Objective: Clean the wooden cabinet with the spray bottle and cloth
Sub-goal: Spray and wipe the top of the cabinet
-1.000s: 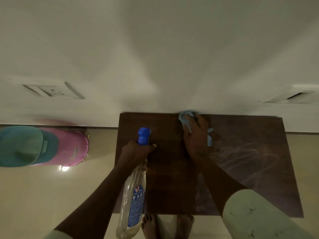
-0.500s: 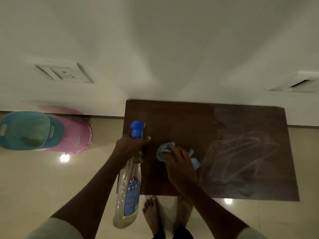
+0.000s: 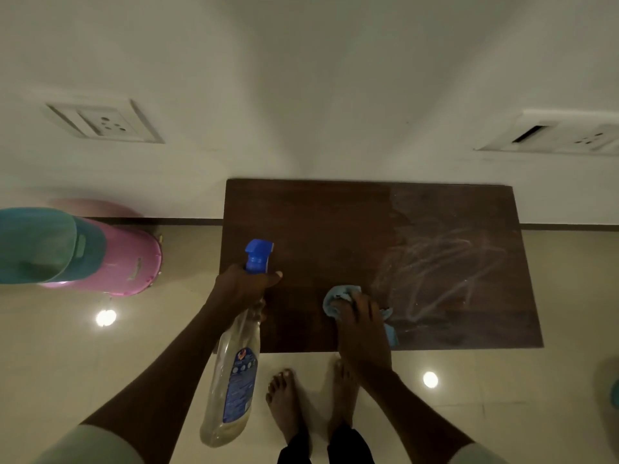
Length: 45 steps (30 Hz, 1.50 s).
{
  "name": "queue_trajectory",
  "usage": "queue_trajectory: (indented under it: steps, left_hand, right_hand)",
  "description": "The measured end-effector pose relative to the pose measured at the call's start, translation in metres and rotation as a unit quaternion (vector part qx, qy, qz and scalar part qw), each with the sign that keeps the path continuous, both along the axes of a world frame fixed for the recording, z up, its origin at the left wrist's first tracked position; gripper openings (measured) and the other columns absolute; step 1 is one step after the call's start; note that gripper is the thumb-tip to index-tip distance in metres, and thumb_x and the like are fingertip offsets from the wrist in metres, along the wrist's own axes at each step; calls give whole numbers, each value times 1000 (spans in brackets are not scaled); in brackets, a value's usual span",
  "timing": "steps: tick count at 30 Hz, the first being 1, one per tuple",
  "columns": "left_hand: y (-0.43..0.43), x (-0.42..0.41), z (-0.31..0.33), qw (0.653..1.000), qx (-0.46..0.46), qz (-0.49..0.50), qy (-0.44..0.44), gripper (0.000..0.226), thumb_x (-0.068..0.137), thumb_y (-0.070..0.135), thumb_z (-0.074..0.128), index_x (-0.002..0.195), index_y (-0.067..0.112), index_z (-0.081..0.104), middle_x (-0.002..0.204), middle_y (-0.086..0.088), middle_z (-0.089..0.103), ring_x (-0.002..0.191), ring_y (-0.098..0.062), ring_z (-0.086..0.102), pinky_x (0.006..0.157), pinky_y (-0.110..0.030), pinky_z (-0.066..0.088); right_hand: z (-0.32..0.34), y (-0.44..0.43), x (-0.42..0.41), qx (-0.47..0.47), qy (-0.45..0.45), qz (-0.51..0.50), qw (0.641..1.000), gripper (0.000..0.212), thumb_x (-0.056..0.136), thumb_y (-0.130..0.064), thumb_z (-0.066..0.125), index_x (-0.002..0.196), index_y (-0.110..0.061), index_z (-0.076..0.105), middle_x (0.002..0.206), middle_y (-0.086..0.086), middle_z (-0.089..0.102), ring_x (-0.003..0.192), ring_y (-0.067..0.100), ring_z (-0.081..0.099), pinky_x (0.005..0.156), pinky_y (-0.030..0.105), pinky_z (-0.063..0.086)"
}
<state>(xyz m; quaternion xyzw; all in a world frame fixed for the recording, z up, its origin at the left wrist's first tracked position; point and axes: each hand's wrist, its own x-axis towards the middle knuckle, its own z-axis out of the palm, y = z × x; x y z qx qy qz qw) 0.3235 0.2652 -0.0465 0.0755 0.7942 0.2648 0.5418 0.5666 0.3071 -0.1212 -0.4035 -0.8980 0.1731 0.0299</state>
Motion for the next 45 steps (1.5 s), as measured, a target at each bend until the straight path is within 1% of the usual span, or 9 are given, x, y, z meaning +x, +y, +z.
queue_trajectory:
  steps: [3,6,14,19,24,33,36,39,45]
  left_hand:
    - [9,16,9,999,14,-26,-22,33,78,33,71,100,14,55,85,-11,65,69,-22,64,59,-33,54]
    - [24,31,18,998,35,-38,-28,33,79,31,71,101,15,53,82,-10,64,66,-20,63,51,-30,53]
    - [108,90,46,996,84,-25,-18,41,74,32,75,103,12,54,73,-10,64,56,-20,62,49,-29,54]
    - [161,117,59,993,118,-12,-2,44,69,34,76,98,7,57,67,-12,61,52,-22,60,54,-34,57]
    - [193,139,64,992,115,-58,8,31,74,32,74,87,7,62,61,-9,61,49,-20,58,49,-27,53]
    - [136,176,60,995,33,-91,-10,22,79,22,70,96,19,57,93,-9,67,84,-21,66,83,-39,55]
    - [117,189,62,995,13,-87,-42,20,83,13,66,87,23,50,80,-2,58,71,-10,57,65,-24,49]
    - [90,201,61,991,-16,-105,-82,28,84,13,65,108,12,51,77,-5,57,61,-12,57,48,-22,49]
    - [38,208,54,984,-14,-137,-116,34,82,18,69,109,16,50,69,-5,59,49,-8,58,47,-22,53]
  right_hand:
    - [12,10,-7,-36,67,-51,996,35,88,-23,58,122,-20,51,129,8,50,115,25,52,93,40,51]
    - [37,50,-20,-33,150,-168,974,45,91,-35,36,125,-11,53,131,10,48,117,25,50,97,38,47]
    - [94,198,30,72,268,-261,924,32,90,-20,48,114,-1,56,120,19,52,108,28,52,89,41,49]
    - [87,229,91,51,261,-283,921,26,90,-10,58,115,-1,55,121,17,50,110,26,50,93,39,49]
    - [83,246,123,-1,261,-270,927,26,90,-6,58,115,0,55,124,20,48,116,26,47,96,18,37]
    - [83,253,110,6,292,-254,922,28,90,-17,55,114,-3,57,120,16,51,109,27,52,91,36,49]
    - [77,247,108,10,293,-237,926,28,89,-23,52,113,-9,56,119,12,52,107,23,53,89,39,51]
    - [70,239,109,6,278,-236,931,31,90,-27,51,115,-10,55,118,11,52,104,19,53,87,36,52]
    - [62,194,118,-14,223,-207,953,35,91,-17,59,122,-2,53,119,17,54,104,21,54,85,21,43]
